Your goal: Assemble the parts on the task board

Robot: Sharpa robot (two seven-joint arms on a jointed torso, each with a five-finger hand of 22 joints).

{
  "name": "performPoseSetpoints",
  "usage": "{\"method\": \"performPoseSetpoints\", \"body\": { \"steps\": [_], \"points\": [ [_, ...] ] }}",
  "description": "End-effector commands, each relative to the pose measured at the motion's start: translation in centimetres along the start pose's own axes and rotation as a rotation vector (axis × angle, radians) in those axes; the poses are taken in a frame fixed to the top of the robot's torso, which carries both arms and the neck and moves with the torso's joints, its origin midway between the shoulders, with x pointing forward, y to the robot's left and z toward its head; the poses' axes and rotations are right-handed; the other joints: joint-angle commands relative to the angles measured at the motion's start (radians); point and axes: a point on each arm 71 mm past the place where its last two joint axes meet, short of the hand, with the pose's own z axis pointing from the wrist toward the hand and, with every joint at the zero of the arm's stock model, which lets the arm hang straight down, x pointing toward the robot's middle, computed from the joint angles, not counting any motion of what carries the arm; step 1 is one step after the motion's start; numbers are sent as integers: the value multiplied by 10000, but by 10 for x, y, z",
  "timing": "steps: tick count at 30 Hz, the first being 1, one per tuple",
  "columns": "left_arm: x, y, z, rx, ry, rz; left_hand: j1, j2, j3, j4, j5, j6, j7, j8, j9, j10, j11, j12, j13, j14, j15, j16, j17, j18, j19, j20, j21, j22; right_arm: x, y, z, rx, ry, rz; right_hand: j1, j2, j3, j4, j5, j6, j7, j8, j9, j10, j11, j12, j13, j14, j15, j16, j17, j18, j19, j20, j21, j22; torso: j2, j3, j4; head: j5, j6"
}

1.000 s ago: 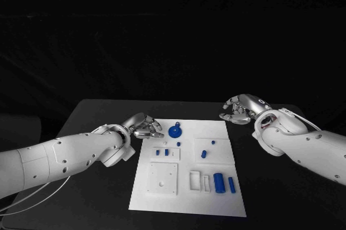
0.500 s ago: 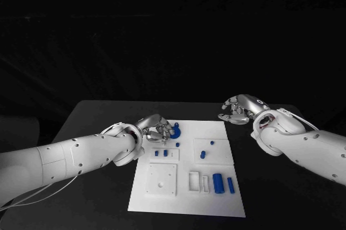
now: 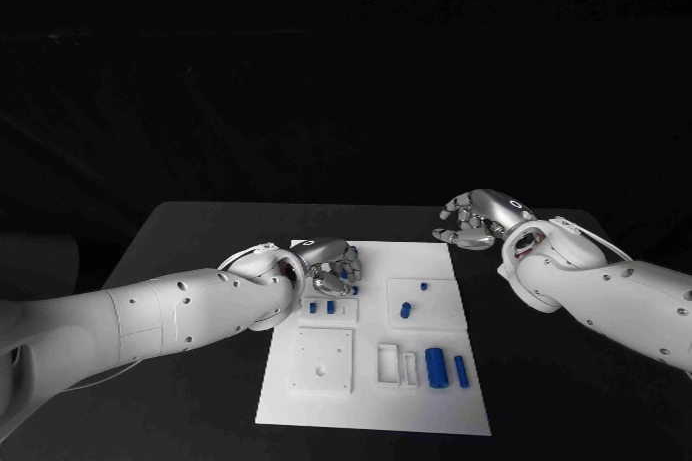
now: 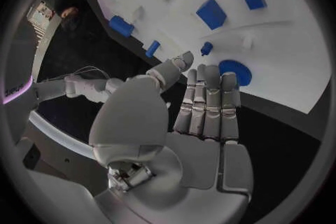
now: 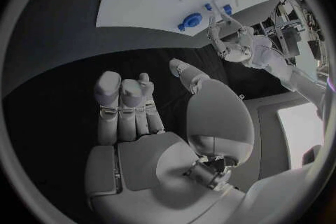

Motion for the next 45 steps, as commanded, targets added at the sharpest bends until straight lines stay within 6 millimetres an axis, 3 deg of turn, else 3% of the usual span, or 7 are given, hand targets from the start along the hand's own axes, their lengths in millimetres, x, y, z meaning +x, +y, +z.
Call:
{"method": "performPoseSetpoints", "body": {
  "steps": [1, 6, 16, 20, 23, 45],
  "points": [
    [3, -1, 4, -174, 401, 778, -66, 2, 9, 36, -7, -82, -14, -46, -20, -5, 58, -115, -83, 81, 48, -9, 5, 155, 84, -199, -7, 146, 1, 3, 0, -169, 60, 26, 63, -17, 8, 45, 24, -5, 58, 44, -3, -58, -2, 62, -9, 48, -7, -58, 12, 1339, 8, -70, -68, 117, 9, -13, 6, -6, -16],
    [4, -1, 8, -294, 370, 857, -125, -44, -14, 77, -102, -139, 7, -77, -51, -103, 128, -332, -241, 71, 108, -33, -5, 197, 103, -148, -15, 145, 1, 4, 1, -180, 58, 66, 69, -12, 10, 45, 35, -4, 57, 45, -3, -59, -3, 63, -11, 48, -8, -59, 13, 1339, 7, -70, -69, 118, 12, -15, -16, -10, -16],
    [6, -1, 13, -228, 617, 1113, -184, -97, 10, 207, -199, -360, -63, -186, -161, -372, 280, -768, -608, -9, 255, -163, -72, 291, 59, 8, -80, 141, 2, 5, 1, -206, 64, 73, 76, -4, 12, 48, 48, -3, 57, 45, -3, -60, -3, 65, -13, 49, -8, -60, 15, 1339, 8, -69, -70, 119, -3, -13, -1, -52, -32],
    [8, -2, 14, -138, 870, 1313, -170, -21, 9, 236, -210, -210, -25, -101, -156, -229, 254, -751, -659, 33, 231, -140, -62, 316, 63, 9, -65, 160, 2, 5, 2, -218, 75, 74, 76, -4, 11, 49, 51, -2, 57, 46, -3, -60, -2, 65, -14, 49, -8, -61, 16, 1339, 8, -69, -70, 119, -2, -5, 4, -56, -38],
    [9, -2, 15, -162, 963, 1437, -134, 85, -63, 208, -155, 32, -51, 16, -176, 254, 87, -566, -656, 290, 70, 196, 105, 353, 243, -99, 131, 218, 2, 4, 2, -202, 83, 65, 77, -3, 11, 50, 53, -2, 57, 46, -3, -60, -3, 66, -15, 49, -8, -61, 17, 1339, 8, -68, -70, 120, 6, -9, 3, -67, -40],
    [11, -3, 22, -190, 968, 1644, -162, 236, -81, 212, -142, 82, -65, 15, -275, 484, 25, -495, -723, 340, 4, 411, 207, 344, 338, -196, 268, 201, 2, 5, 1, -229, 70, 79, 88, 1, 7, 54, 64, 6, 56, 51, -1, -61, -4, 71, -20, 51, -9, -64, 22, 1339, 10, -66, -70, 123, 1, -20, 17, -116, -56]
  ]
}}
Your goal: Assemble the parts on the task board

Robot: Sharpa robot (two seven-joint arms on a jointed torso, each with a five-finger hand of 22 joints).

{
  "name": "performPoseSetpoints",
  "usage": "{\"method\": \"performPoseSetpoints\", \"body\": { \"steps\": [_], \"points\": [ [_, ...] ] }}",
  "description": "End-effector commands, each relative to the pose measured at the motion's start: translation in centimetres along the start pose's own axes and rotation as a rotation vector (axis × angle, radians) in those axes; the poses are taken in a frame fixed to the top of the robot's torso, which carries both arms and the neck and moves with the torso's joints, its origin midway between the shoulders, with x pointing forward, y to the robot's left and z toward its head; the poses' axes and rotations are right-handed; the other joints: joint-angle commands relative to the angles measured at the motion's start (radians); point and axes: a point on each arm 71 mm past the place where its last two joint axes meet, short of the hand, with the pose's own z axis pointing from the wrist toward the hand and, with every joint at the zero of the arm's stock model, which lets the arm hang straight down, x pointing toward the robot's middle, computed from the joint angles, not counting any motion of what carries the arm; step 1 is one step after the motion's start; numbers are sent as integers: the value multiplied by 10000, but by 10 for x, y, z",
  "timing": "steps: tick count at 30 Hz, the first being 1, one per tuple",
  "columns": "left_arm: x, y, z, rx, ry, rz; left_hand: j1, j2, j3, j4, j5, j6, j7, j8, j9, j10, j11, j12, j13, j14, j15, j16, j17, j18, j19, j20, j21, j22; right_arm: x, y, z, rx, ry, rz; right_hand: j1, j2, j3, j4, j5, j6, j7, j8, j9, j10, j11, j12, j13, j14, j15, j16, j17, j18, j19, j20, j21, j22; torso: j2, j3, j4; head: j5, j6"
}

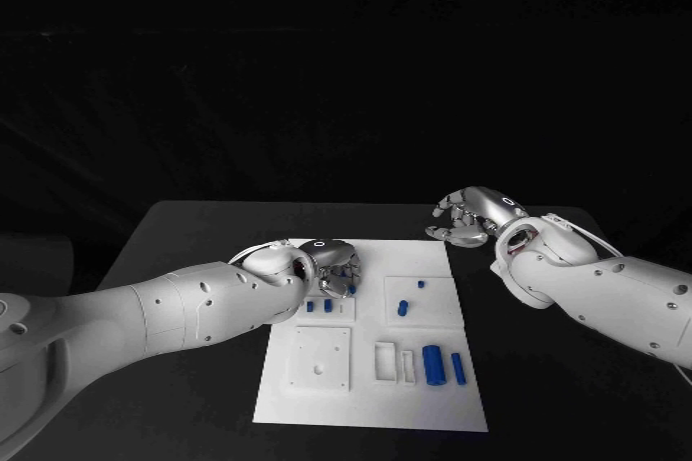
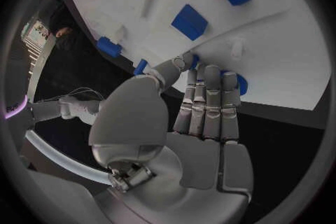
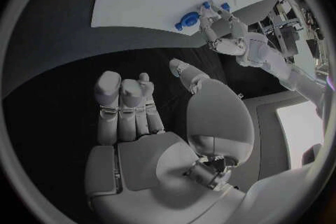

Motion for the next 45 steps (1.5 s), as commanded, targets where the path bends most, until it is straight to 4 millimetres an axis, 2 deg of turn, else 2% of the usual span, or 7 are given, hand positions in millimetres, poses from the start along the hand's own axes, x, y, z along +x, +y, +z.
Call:
{"method": "performPoseSetpoints", "body": {
  "steps": [1, 23, 32, 40, 41, 43, 45],
  "points": [
    [1, -1, 1, 58, 105, 130, -25, 118, -39, -22, 31, -4, 16, -8, -12, 85, -2, 42, -12, 55, -21, 71, 10, 279, 54, -123, 44, 197, 0, 1, 0, -117, 47, -26, 89, 0, 7, 53, 64, 14, 64, 51, -1, -61, -4, 40, -12, 51, -8, -63, 16, 1339, -7, -87, -33, 122, 5, -2, 6, -15, 3],
    [10, -3, 5, -37, 609, 345, -52, 205, -56, -17, -21, 71, -3, 20, -65, 251, -65, 106, -48, 139, -83, 214, 62, 279, 131, -180, 145, 199, 0, 1, 0, -125, 50, -26, 96, 1, 2, 58, 67, 21, 63, 55, 0, -63, -5, 44, -18, 52, -10, -66, 20, 1339, -7, -85, -34, 125, 4, 2, 3, -27, -47],
    [15, -4, 5, 20, 915, 668, -74, 328, -61, -20, -44, 241, -69, 107, -74, 437, -129, 188, -56, 166, -142, 275, 74, 268, 142, -220, 176, 185, 0, 2, -1, -138, 55, -22, 98, 4, 0, 62, 68, 26, 61, 58, 2, -64, -6, 46, -20, 52, -10, -68, 22, 1339, -6, -84, -35, 126, 1, 3, 6, -39, -87],
    [18, -5, 5, 68, 1174, 1009, -84, 517, -40, -30, -4, 608, -206, 267, -93, 812, -286, 311, -77, 459, -299, 413, 79, 274, 318, -349, 285, 171, 0, 2, -1, -148, 51, -19, 98, 3, -3, 65, 69, 33, 60, 62, 3, -64, -7, 48, -22, 53, -11, -69, 24, 1339, -6, -83, -35, 127, -4, 2, 6, -40, -107],
    [19, -6, 5, 65, 1186, 1006, -75, 525, -28, -43, 35, 642, -218, 279, -98, 844, -296, 314, -84, 491, -315, 418, 74, 273, 333, -362, 292, 168, 0, 2, -1, -154, 49, -18, 98, 3, -3, 65, 69, 33, 60, 62, 3, -64, -7, 49, -22, 53, -12, -69, 24, 1339, -6, -83, -35, 127, -5, 1, 6, -39, -104],
    [19, -6, 5, 62, 1212, 1001, -36, 567, 62, -82, 413, 701, -233, 292, -119, 872, -297, 266, -129, 472, -314, 346, 24, 251, 321, -378, 278, 154, 0, 2, -1, -158, 48, -17, 97, 2, -4, 66, 69, 34, 60, 63, 3, -64, -7, 49, -22, 53, -12, -69, 24, 1339, -6, -82, -35, 127, -7, 0, 5, -40, -103],
    [19, -6, 5, 96, 1164, 997, -73, 621, 74, -71, 508, 749, -245, 307, -130, 930, -311, 249, -152, 515, -324, 344, 10, 237, 331, -388, 283, 153, 0, 2, -1, -156, 45, -17, 97, 3, -4, 67, 69, 34, 60, 63, 4, -63, -7, 49, -22, 53, -12, -69, 25, 1339, -6, -82, -35, 127, -6, -1, 7, -43, -102]
  ]
}}
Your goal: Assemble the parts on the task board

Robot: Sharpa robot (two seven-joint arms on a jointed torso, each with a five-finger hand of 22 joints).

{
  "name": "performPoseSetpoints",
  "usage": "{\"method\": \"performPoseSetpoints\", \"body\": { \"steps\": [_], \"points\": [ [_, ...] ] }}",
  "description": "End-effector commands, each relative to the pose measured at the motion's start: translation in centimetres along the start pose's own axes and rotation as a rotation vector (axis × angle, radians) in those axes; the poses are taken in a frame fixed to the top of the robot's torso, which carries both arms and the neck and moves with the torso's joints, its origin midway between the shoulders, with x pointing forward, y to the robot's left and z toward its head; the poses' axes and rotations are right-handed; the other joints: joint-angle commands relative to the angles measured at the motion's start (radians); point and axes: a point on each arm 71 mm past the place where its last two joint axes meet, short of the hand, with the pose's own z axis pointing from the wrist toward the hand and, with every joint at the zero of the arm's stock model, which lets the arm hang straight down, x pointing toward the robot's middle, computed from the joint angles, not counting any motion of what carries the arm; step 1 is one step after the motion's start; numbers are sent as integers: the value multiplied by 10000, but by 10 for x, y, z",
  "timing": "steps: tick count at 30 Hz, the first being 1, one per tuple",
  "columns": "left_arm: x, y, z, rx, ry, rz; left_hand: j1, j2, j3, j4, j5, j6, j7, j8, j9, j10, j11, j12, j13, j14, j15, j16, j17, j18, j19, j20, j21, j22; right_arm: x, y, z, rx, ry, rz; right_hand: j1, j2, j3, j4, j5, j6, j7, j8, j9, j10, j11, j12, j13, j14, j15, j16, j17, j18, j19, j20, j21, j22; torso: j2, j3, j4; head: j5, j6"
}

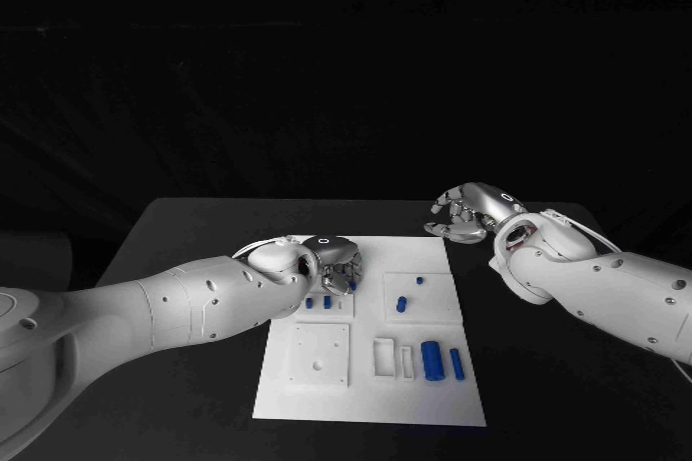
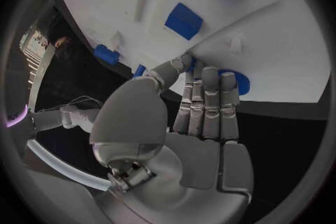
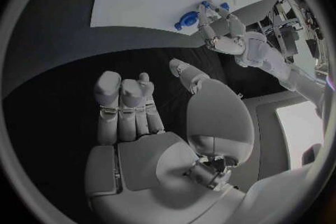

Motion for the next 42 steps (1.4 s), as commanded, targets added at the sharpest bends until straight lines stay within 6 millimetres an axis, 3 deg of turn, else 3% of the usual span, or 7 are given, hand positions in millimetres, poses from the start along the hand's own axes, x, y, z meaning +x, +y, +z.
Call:
{"method": "performPoseSetpoints", "body": {
  "steps": [1, 18, 24, 42],
  "points": [
    [17, -2, -2, 21, 919, 193, -43, 146, 20, -8, 120, 117, -23, 43, -13, 122, -21, -63, -32, 108, -8, -40, -25, 0, 83, -319, 35, 157, 0, 1, 0, -125, 42, -29, 97, 3, -5, 68, 69, -24, 77, 63, 4, -64, -8, 51, -15, 53, -12, -70, 10, 1339, -2, -90, -35, 124, 1, -5, 3, 3, 3],
    [13, 3, -6, -160, 121, -239, -243, 286, -14, 104, 163, 336, -97, 130, -43, 464, -136, -102, -113, 367, -127, 54, -34, 7, 298, -441, 110, 141, 0, 1, 0, -134, 19, -28, 102, 6, -7, 74, 73, -16, 74, 68, 6, -63, -10, 55, -19, 55, -15, -72, 14, 1339, -2, -89, -36, 126, 0, 1, -11, 16, 50],
    [13, 4, -10, -222, 27, -649, -254, 296, -13, 112, 168, 348, -102, 134, -47, 490, -148, -109, -121, 397, -137, 67, -33, 11, 329, -455, 121, 140, 1, 3, 0, -149, 45, -20, 102, 6, -8, 74, 73, -15, 73, 69, 6, -63, -11, 56, -20, 55, -15, -73, 14, 1339, -2, -89, -37, 126, -4, -4, -4, 35, 128],
    [-3, 9, -24, -95, -1307, -1520, -268, 267, -1, 117, 166, 369, -108, 130, -80, 551, -170, -202, -194, 568, -168, 154, -19, 40, 499, -520, 220, 157, 1, 1, 0, -124, 33, -31, 106, 6, -13, 80, 78, -5, 70, 75, 9, -66, -14, 58, -25, 54, -18, -77, 17, 1339, -3, -87, -39, 128, -5, -14, 16, 92, 190]
  ]
}}
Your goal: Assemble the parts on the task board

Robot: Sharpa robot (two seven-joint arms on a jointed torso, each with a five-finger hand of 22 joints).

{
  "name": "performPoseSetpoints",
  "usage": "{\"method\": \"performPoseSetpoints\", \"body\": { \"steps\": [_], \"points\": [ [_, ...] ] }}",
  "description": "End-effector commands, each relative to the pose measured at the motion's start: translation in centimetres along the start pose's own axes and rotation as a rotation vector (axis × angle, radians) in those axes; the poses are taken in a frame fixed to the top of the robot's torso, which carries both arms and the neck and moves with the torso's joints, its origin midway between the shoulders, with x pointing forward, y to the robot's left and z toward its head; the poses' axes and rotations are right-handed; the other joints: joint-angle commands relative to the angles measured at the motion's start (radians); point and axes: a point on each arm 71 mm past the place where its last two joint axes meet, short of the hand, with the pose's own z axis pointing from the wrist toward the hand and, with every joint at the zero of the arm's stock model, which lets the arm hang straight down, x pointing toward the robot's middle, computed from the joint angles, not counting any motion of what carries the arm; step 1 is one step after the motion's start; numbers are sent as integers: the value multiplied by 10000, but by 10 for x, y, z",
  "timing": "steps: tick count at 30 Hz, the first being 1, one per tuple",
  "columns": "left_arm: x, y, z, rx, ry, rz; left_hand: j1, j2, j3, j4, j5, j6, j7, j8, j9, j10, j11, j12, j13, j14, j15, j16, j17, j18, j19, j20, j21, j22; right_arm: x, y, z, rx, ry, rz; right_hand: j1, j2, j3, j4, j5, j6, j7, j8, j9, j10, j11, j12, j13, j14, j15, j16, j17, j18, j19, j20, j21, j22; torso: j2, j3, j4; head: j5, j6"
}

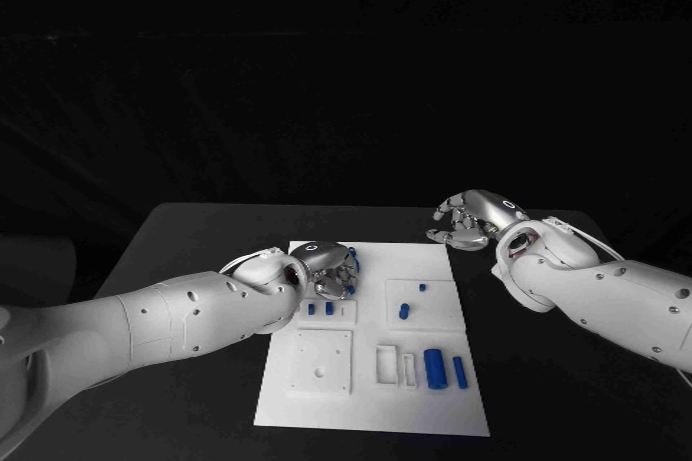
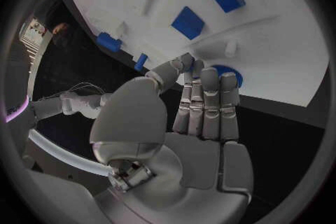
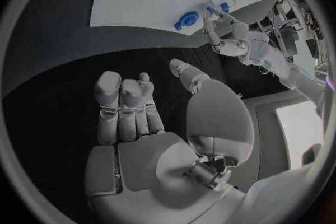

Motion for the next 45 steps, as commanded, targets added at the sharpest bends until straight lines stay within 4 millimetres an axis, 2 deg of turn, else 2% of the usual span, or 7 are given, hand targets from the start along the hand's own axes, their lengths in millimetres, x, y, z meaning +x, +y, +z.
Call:
{"method": "performPoseSetpoints", "body": {
  "steps": [1, 8, 16, 22, 28, 35, 45],
  "points": [
    [-3, -2, -3, 105, -286, -346, -49, 31, -1, 61, 26, 44, 49, 32, 7, 24, -5, -26, -11, 48, -5, 37, 12, 133, 89, -399, 29, 154, 0, 1, 0, -106, 38, -34, 106, 6, 17, 50, 40, 9, 53, 40, 9, -66, -13, 59, -18, 54, -18, -36, 10, 1339, 14, -62, -38, 131, 0, 0, 5, 17, 4],
    [-16, 4, -11, 7, -644, -598, -41, 23, 4, 60, 16, 64, 43, 40, 4, 58, -14, -32, -20, 85, -15, 58, 17, 139, 111, -406, 49, 159, 0, 0, -1, -80, 28, -44, 108, 7, 17, 50, 41, 11, 52, 40, 9, -66, -14, 59, -19, 54, -18, -37, 10, 1339, 14, -62, -38, 131, 7, 4, -5, 51, 21],
    [-19, 18, -23, -292, -577, -626, -30, 5, 9, 55, 12, 87, 35, 49, 1, 91, -24, -39, -28, 110, -24, 72, 18, 144, 128, -413, 67, 164, -1, -2, -1, -53, 25, -54, 112, 8, 16, 51, 43, 12, 51, 41, 9, -67, -15, 60, -21, 54, -19, -38, 12, 1339, 13, -61, -39, 132, -5, 13, 2, 53, 19],
    [-20, 25, -29, -445, -456, -668, -27, 3, 12, 56, 8, 92, 33, 50, -1, 100, -27, -44, -33, 118, -27, 76, 19, 145, 133, -415, 73, 165, -1, -2, -1, -40, 25, -61, 114, 8, 14, 51, 44, 13, 51, 42, 10, -68, -15, 61, -22, 54, -20, -39, 13, 1339, 13, -61, -40, 132, 10, -11, -10, 22, 18],
    [-19, 32, -31, -623, -222, -643, -16, 3, 19, 53, 4, 97, 31, 51, -4, 109, -29, -50, -38, 126, -30, 80, 19, 147, 137, -418, 79, 166, -1, -3, -2, -29, 22, -64, 115, 6, 12, 52, 44, 14, 50, 42, 10, -68, -16, 62, -24, 55, -20, -40, 14, 1339, 13, -61, -40, 133, 1, 6, -5, 29, 0],
    [-17, 39, -31, -839, 60, -579, -11, 4, 23, 53, -8, 97, 31, 49, -7, 114, -30, -57, -43, 127, -31, 80, 18, 147, 139, -420, 83, 167, -1, -3, -2, -35, 23, -61, 118, 7, 11, 53, 45, 14, 50, 42, 10, -68, -16, 64, -25, 55, -21, -41, 15, 1339, 13, -61, -41, 133, 0, -11, 6, 38, -25],
    [-15, 41, -32, -903, 197, -558, -10, 13, 26, 61, -50, 97, 33, 46, -14, 125, -30, -69, -52, 127, -31, 77, 14, 146, 137, -420, 88, 168, -2, -3, -2, -30, 16, -62, 119, 6, 8, 55, 45, 14, 50, 43, 10, -69, -17, 65, -27, 55, -21, -43, 16, 1339, 13, -60, -41, 134, 4, 6, -4, 65, -41]
  ]
}}
